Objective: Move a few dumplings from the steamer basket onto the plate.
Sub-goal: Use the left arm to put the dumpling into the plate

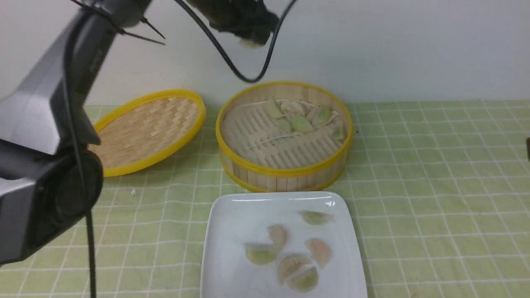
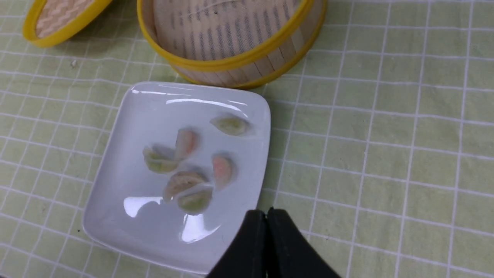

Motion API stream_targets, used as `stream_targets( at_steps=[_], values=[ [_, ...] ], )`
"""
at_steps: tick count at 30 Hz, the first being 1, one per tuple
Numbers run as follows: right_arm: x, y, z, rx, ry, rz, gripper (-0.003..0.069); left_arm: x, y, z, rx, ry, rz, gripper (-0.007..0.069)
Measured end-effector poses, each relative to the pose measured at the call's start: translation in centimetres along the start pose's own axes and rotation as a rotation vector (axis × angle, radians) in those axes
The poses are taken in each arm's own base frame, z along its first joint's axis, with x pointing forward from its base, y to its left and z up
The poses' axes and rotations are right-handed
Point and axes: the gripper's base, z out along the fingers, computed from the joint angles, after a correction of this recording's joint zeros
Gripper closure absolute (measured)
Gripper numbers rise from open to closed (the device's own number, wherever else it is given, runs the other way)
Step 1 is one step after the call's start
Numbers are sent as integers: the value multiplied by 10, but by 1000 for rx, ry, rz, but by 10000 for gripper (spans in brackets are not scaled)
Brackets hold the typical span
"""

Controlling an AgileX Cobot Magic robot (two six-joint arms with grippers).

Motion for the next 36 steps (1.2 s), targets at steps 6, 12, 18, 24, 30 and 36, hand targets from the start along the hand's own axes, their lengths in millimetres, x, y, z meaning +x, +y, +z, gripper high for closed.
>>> stream_targets(
  at_steps=[6, 12, 18, 24, 30, 36],
  values=[
    [1, 2, -3, -8, -12, -5, 673, 17, -42, -47, 17, 106, 11, 407],
    [2, 5, -7, -25, -27, -22, 673, 93, -71, -41, 31, 409, 31, 407],
    [2, 6, -7, -34, -30, -45, 673, 157, -75, 20, 38, 583, 23, 407],
    [2, 6, -7, -36, -30, -47, 673, 178, -68, 61, 25, 616, 12, 385],
    [-9, 6, -4, -46, -55, -44, 673, 185, -67, 73, 18, 645, -15, 85],
    [-48, -2, 21, -84, -2, -41, 673, 177, -70, 54, -2, 722, -99, 117]
  ],
)
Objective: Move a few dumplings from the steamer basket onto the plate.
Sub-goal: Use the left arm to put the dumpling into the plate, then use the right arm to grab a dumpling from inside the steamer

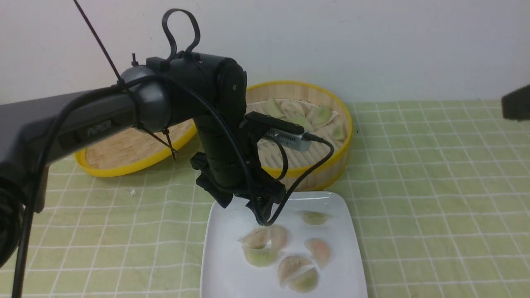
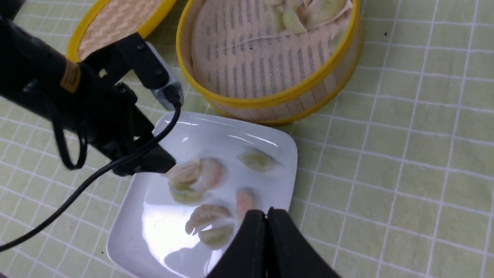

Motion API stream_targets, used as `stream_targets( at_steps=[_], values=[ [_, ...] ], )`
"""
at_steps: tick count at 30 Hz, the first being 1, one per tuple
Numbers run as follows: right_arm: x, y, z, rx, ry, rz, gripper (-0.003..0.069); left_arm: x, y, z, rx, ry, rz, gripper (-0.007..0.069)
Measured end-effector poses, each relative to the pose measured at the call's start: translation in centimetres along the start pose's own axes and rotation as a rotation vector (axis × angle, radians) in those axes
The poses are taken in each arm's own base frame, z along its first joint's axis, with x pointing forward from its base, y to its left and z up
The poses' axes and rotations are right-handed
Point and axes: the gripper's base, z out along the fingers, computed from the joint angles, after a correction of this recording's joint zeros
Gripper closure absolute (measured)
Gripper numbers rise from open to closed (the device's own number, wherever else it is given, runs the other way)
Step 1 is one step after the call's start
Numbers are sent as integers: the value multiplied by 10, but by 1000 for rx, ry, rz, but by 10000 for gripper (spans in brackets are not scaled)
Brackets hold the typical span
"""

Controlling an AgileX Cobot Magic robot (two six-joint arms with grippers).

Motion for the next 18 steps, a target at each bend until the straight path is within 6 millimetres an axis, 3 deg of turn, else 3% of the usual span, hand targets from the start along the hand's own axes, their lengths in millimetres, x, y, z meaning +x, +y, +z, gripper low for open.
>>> stream_targets(
  at_steps=[4, 6, 9, 10, 13, 14, 16, 18],
  values=[
    [-33, -4, 41, -24, 69, -44, 672, 13, -3, -38, -21, -57, 8, 468],
    [-48, -2, 65, -34, 104, -80, 672, 26, -7, -66, -22, -121, 13, 569],
    [-65, 0, 107, -29, 149, -133, 669, 50, -12, -99, -14, -188, 10, 619],
    [-72, 1, 130, -21, 173, -162, 664, 69, -16, -122, 1, -241, 10, 626],
    [-80, 2, 164, -12, 208, -212, 648, 90, -20, -139, 20, -282, 8, 631],
    [-84, 3, 197, -8, 234, -249, 626, 113, -24, -158, 49, -334, -1, 631],
    [-85, 5, 215, -8, 245, -275, 604, 125, -27, -167, 72, -363, -8, 631],
    [-89, 4, 264, -1, 257, -323, 542, 159, -36, -193, 146, -444, -7, 631]
  ],
)
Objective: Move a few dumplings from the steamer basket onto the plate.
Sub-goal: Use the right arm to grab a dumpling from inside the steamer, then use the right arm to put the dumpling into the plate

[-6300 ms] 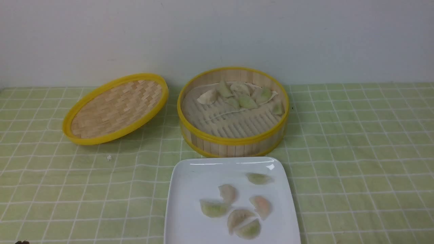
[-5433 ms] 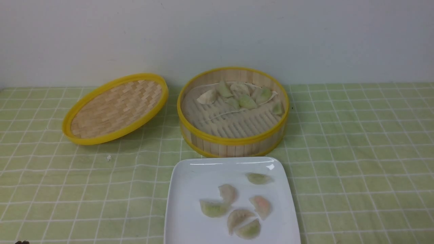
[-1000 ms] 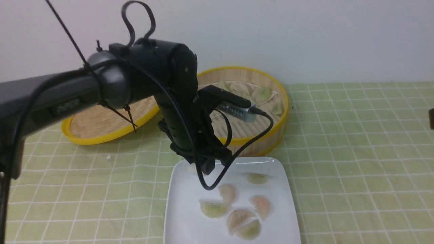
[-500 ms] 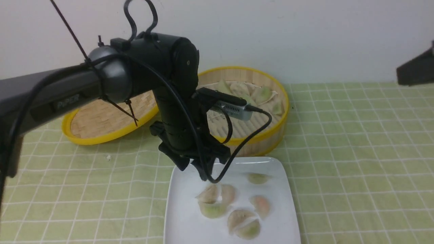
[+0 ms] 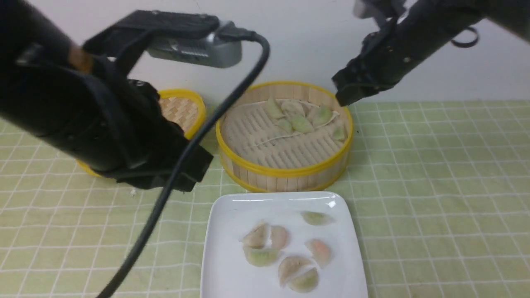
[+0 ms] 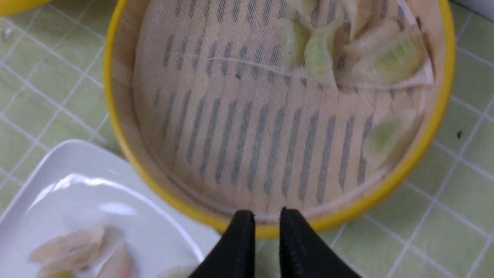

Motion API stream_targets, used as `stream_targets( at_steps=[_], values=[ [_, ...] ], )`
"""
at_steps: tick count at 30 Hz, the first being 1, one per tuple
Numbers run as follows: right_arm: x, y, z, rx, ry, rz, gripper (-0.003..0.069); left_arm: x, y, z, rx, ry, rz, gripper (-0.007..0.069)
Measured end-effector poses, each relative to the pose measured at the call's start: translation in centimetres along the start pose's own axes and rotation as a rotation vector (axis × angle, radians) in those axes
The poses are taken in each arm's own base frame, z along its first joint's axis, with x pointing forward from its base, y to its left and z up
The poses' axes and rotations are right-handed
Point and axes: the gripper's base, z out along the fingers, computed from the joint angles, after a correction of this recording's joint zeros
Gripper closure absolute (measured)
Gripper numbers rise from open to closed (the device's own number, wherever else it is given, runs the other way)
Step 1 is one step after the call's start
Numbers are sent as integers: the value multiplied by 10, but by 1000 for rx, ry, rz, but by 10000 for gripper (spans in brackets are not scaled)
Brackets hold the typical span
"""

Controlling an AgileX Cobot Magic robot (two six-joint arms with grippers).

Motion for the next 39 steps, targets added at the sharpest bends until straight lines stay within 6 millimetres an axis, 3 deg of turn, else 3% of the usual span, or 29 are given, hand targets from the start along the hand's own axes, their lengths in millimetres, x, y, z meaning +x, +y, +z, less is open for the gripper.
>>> stream_targets(
  at_steps=[4, 10, 17, 21, 24, 26, 31, 34, 39],
  values=[
    [-15, -13, 59, 17, -5, -25, 405, 26, -15, -48, 75, -134, 16, 631],
    [-25, -30, 106, 51, -53, -40, 278, 52, -24, -85, 119, -244, 6, 631],
    [-23, -32, 143, 73, -83, -74, 264, 61, -26, -95, 120, -264, 17, 631],
    [-15, -23, 163, 88, -37, -125, 298, 61, -23, -93, 87, -262, 21, 631],
    [-16, -20, 163, 102, -34, -145, 358, 61, -22, -93, 79, -262, 22, 631],
    [-17, -19, 161, 114, -30, -128, 491, 61, -21, -93, 75, -262, 22, 631],
    [-19, -14, 141, 93, 58, -91, 487, 60, -21, -93, 65, -263, 24, 631],
    [-32, -7, 106, 87, 45, -91, 487, 60, -20, -93, 54, -264, 26, 631],
    [-64, 18, 15, 39, -147, -39, 487, 60, -19, -93, 49, -265, 39, 631]
  ],
)
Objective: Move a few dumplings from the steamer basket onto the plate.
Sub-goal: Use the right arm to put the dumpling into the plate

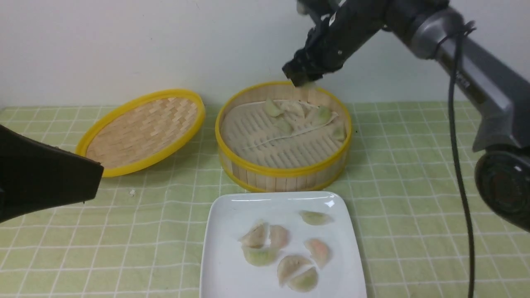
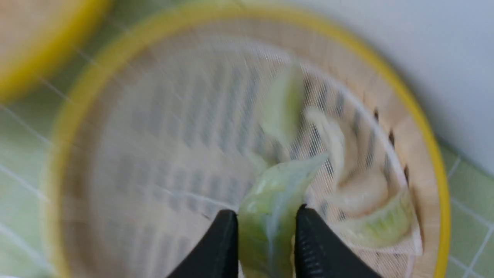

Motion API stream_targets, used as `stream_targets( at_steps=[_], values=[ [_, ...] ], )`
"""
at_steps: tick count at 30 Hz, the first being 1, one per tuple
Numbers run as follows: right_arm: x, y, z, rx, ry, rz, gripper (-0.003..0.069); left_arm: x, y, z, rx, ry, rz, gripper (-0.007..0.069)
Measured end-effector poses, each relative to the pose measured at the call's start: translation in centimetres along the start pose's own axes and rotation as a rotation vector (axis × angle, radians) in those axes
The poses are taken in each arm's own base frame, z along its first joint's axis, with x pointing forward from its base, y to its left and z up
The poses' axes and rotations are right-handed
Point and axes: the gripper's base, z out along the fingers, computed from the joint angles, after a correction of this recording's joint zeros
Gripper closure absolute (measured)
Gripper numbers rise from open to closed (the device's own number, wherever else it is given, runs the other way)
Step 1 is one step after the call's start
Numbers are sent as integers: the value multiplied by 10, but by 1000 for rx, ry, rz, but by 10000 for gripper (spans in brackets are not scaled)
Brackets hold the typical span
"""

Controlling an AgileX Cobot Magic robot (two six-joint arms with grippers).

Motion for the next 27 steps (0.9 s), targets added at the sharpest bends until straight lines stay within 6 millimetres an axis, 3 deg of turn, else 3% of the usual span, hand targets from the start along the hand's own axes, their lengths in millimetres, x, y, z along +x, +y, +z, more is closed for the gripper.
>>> stream_targets(
  at_steps=[3, 4, 5, 7, 9, 13, 15, 17, 18, 22, 24, 25, 26, 27],
  values=[
    [-7, 15, -36, -39, -34, 16, 487, 0, 0, 0, 0, 0, 4, 631],
    [-2, 25, -54, -58, -16, 15, 487, 0, 0, 0, -1, 0, 5, 631],
    [1, 29, -60, -64, -4, 12, 487, 0, 0, 0, -1, 0, 6, 631],
    [12, 40, -71, -84, 36, 6, 487, 0, 0, 0, -1, 0, 7, 631],
    [41, 58, -78, -125, 132, -2, 487, 0, 0, 0, -1, 0, 7, 631],
    [93, 80, -64, -185, 317, 3, 487, 0, 0, 0, -1, 0, 14, 631],
    [123, 92, -42, -192, 385, 0, 487, 0, 0, 0, -1, 0, 23, 631],
    [134, 94, -30, -182, 388, 2, 487, 0, 0, 0, -1, 0, 34, 631],
    [146, 98, -14, -170, 377, 6, 487, 0, 0, 0, -1, 0, 43, 631],
    [156, 103, 4, -164, 366, 13, 445, 0, 1, 0, -7, -5, 51, 631],
    [157, 103, 8, -165, 366, 18, 388, -1, 1, 0, -11, -10, 52, 631],
    [157, 103, 10, -163, 365, 28, 305, -1, 2, 0, -15, -10, 54, 631],
    [157, 103, 10, -163, 365, 28, 305, -1, 2, 0, -15, -10, 54, 631],
    [156, 103, 9, -161, 363, 39, 237, -1, 2, 0, -18, -10, 54, 631]
  ],
)
